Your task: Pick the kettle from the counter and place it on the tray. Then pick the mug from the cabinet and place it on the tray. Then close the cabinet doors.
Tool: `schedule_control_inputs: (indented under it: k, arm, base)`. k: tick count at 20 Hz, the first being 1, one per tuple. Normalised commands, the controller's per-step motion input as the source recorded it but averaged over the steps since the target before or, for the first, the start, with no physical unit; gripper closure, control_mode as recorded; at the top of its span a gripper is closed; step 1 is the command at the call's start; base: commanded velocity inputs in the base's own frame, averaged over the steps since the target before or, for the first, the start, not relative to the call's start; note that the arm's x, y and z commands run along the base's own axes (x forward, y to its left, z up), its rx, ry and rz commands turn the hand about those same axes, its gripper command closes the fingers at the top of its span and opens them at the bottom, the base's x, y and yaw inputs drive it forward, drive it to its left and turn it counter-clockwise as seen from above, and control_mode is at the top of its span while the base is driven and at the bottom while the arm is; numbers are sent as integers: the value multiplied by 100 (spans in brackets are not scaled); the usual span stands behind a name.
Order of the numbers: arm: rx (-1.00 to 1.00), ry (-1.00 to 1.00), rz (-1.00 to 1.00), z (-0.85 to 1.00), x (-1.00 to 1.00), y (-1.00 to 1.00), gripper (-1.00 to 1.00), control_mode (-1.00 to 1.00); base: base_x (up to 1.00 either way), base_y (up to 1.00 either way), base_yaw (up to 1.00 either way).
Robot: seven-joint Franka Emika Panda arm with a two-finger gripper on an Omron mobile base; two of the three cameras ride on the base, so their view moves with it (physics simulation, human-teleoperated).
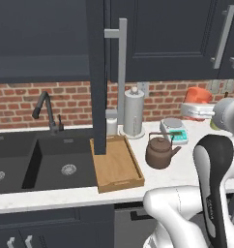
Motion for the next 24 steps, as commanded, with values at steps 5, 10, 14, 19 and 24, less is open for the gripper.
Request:
schedule_control_inputs:
  k: [5, 10, 14, 19, 24]
  arm:
    - [0, 0, 1, -23, -1, 20, 100, -100]
    - [0, 0, 0, -22, 7, 38, 100, -100]
    - [0, 0, -2, -22, 15, 30, 100, -100]
    - [0, 0, -2, -23, 18, 8, 100, -100]
    - [0, 0, 0, -26, 18, 1, 100, -100]
  base:
    - [0, 0, 0]
    - [0, 0, 0]
    - [0, 0, 0]
    - [0, 0, 0]
    - [0, 0, 0]
